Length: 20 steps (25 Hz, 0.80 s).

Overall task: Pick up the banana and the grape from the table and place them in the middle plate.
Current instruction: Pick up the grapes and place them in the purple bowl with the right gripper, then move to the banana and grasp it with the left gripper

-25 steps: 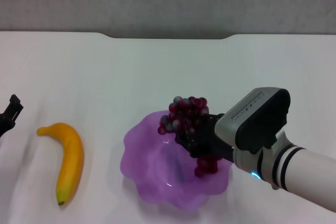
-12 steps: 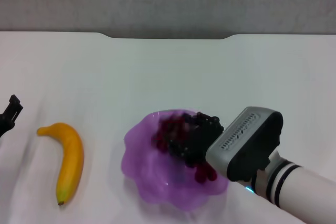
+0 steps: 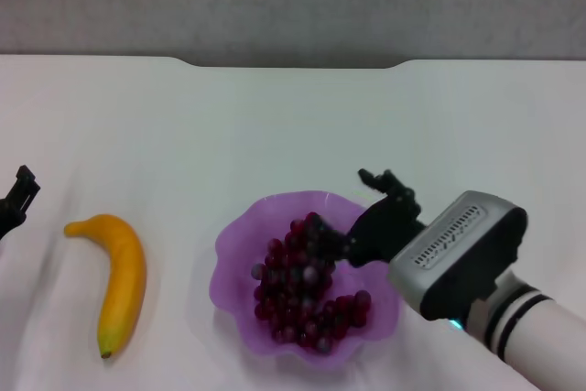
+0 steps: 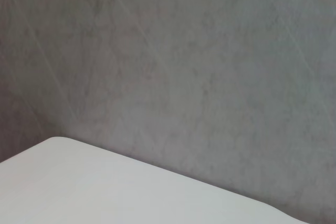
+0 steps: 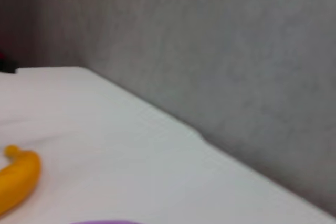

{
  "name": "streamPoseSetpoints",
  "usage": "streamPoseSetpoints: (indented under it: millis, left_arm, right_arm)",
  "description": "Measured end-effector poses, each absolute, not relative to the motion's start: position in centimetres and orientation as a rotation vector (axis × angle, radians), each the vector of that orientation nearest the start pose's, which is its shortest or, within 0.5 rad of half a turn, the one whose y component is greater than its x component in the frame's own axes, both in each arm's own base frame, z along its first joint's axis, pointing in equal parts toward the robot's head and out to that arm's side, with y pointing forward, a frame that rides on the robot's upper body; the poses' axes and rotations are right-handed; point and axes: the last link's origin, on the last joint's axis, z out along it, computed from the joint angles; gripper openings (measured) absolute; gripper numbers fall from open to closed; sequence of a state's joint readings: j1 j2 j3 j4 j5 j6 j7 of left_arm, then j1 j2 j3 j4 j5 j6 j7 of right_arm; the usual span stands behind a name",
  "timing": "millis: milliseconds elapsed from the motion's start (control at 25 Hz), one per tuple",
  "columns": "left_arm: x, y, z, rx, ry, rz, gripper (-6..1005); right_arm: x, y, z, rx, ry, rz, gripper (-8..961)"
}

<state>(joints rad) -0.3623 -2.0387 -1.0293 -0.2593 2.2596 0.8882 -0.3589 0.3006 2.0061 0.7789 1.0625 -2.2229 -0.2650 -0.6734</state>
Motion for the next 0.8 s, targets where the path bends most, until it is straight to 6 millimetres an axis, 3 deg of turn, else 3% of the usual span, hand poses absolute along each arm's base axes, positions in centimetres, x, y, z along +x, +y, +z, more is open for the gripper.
streamPoseSetpoints:
  millis: [200, 400, 800]
  left_arm:
    - [-38.0, 32.4, -0.1, -1.35, -0.995, -0.702, 890]
    - [-37.6, 32.6, -0.3, -1.364, -0.991, -0.707, 890]
    - [-37.3, 32.8, -0.6, -1.382, -0.986, -0.709, 890]
  right_arm:
    - [21.2, 31.6, -9.9, -2.043, 0.228, 0.435, 898]
    - [23.6, 31.3, -8.2, -1.91, 0.239, 0.513, 901]
    - [29.5, 31.7, -5.7, -1.789, 0.505, 0.609, 901]
